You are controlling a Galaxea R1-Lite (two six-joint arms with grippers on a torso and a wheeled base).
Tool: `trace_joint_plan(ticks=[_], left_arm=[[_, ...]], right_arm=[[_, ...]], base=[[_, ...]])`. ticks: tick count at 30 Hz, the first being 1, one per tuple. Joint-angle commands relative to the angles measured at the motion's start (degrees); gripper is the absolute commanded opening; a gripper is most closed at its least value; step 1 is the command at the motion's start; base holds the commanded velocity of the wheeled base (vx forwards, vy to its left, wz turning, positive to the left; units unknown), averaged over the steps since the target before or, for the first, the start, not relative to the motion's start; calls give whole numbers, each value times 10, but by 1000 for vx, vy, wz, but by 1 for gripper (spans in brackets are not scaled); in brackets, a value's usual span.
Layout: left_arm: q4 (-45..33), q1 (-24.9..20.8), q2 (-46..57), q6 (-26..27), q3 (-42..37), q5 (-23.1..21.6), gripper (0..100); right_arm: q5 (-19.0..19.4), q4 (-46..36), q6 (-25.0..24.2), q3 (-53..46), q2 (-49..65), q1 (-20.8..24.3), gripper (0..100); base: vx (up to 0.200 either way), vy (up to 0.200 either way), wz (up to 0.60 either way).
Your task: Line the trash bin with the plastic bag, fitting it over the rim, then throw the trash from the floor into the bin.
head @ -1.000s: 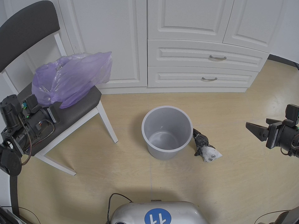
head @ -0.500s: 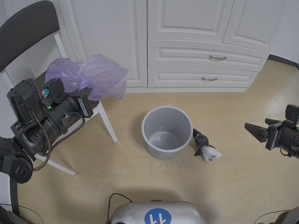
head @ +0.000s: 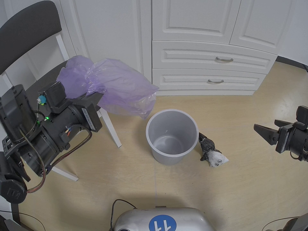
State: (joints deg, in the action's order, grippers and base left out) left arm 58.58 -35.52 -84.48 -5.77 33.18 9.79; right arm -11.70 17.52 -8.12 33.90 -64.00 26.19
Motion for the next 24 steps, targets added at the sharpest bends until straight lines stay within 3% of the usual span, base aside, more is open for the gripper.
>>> trace_joint_plan(ticks=[1, 7, 12, 24], left_arm=[[0, -13, 36, 1, -14, 3, 0], [0, -24, 45, 1, -17, 3, 0], [-6, -72, 81, 2, -25, 7, 0], [-11, -109, 99, 28, -44, 7, 0]], right_arm=[[0, 1, 1, 1, 2, 10, 100], [0, 1, 1, 2, -4, 14, 100], [0, 3, 1, 6, -2, 14, 100], [0, 3, -1, 5, 0, 19, 100]], base=[[0, 0, 0], [0, 0, 0], [0, 0, 0], [0, 0, 0]])
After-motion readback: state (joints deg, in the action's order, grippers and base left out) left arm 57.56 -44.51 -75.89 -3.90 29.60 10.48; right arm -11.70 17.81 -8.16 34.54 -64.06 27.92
